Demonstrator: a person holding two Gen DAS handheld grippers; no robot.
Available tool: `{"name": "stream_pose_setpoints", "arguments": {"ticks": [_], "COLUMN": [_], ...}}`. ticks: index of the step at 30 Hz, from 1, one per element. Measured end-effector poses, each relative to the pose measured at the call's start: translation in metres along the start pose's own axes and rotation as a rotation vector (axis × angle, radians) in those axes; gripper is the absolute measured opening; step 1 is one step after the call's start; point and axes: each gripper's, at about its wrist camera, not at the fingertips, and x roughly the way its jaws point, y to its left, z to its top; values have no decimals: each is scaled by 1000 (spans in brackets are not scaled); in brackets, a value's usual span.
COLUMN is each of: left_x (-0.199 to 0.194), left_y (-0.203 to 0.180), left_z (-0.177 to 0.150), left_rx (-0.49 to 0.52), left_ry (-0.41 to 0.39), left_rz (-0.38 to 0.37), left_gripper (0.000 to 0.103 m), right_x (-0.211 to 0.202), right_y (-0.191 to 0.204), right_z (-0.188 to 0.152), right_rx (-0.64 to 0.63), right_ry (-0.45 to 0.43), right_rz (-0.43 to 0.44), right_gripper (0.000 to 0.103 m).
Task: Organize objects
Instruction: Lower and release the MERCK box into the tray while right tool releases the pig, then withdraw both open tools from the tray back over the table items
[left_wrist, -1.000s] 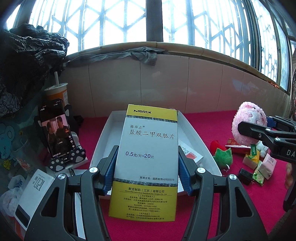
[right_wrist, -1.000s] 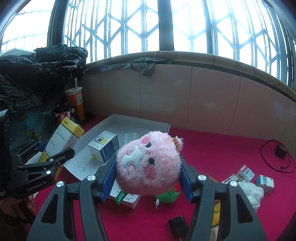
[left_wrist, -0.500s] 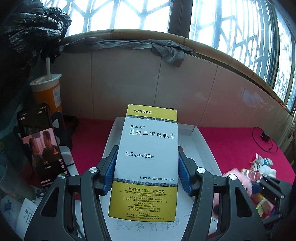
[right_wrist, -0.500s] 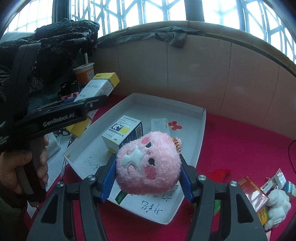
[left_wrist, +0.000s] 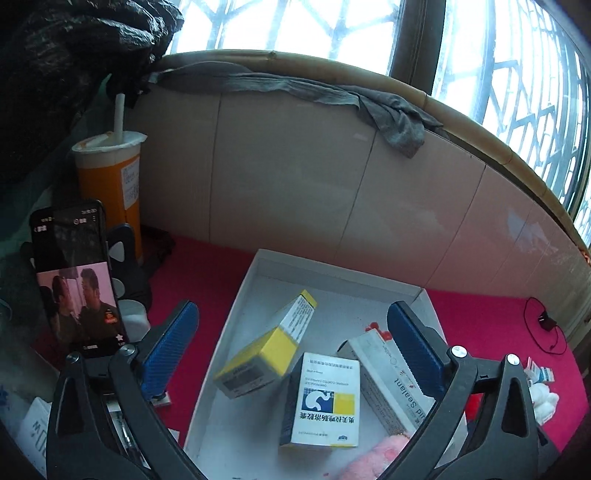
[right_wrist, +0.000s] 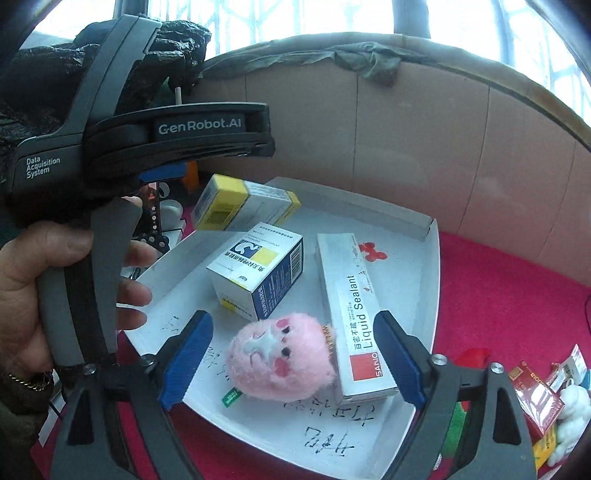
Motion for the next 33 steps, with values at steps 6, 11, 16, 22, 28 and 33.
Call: {"name": "stream_pose_setpoints", "arguments": {"ticks": [6,11,16,22,28,33], "left_x": [-29,-52,-71,-77,-66,-49], "left_y": [-13,-33,-71,-135,-197,-225], "left_z": [-11,-26,-51,-89,-140,-166], "left_rx": [41,50,107,249,447,446], "left_ry": [-21,-45,-7,112,282,372], "left_rz": [78,7,-150,-334,-445,-422], "left_gripper": [103,103,103,103,103,103], "right_x": [-23,-58,-122,-187,-201,-194], "right_y": [-14,-38,-94,-166,-222,-238], "right_z": [-7,-20,-37,-69,-119,-157], "right_rx": [40,92,280,435,547,605], "right_ry": [-46,-103,-231,-328,-208,-128], "right_rz": [-19,-43,-27,-166,-278,-297], "right_gripper": [103,103,103,103,103,103]}}
